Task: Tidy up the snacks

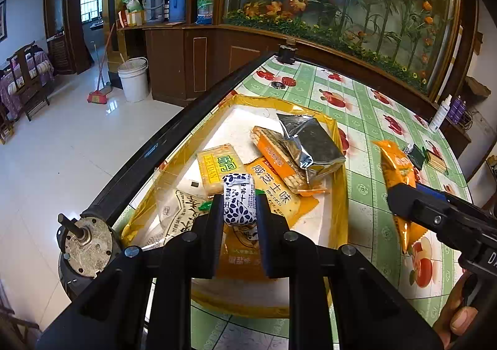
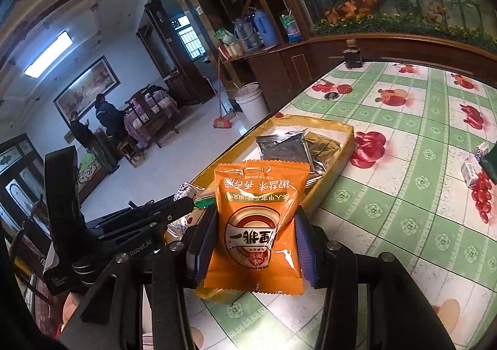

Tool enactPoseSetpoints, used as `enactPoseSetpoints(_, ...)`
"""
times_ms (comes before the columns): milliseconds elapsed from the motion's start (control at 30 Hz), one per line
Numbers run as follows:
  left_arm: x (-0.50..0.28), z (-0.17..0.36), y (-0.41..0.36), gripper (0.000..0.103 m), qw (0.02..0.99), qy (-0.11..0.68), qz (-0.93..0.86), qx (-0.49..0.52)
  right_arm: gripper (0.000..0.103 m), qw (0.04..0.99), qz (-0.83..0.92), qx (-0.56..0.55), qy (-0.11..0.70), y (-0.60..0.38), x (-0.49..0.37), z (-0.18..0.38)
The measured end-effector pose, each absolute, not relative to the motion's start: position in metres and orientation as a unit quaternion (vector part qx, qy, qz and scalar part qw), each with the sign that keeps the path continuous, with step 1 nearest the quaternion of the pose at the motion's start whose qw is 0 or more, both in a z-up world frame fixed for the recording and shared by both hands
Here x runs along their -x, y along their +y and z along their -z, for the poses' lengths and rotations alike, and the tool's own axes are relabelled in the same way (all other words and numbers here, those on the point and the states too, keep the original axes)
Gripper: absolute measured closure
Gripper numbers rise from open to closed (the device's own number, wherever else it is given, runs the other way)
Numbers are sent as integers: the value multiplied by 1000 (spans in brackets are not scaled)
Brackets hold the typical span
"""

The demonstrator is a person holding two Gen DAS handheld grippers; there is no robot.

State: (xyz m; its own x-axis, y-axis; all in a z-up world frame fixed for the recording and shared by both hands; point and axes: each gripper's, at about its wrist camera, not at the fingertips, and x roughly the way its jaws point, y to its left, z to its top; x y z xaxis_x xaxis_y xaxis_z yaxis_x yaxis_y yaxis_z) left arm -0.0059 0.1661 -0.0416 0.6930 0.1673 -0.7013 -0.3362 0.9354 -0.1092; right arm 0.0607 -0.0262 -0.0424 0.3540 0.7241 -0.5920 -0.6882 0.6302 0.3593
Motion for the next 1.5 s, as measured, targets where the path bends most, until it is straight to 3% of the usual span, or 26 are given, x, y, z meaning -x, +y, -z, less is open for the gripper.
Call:
enactPoseSetpoints(1267,-32,70,194,85,888,418,-152,116,53,809,-418,15,413,53,-125,88)
enactPoseSetpoints(1500,-29,65,194,56,888,417,-153,120,46,804,-419,-5,421,49,-127,87)
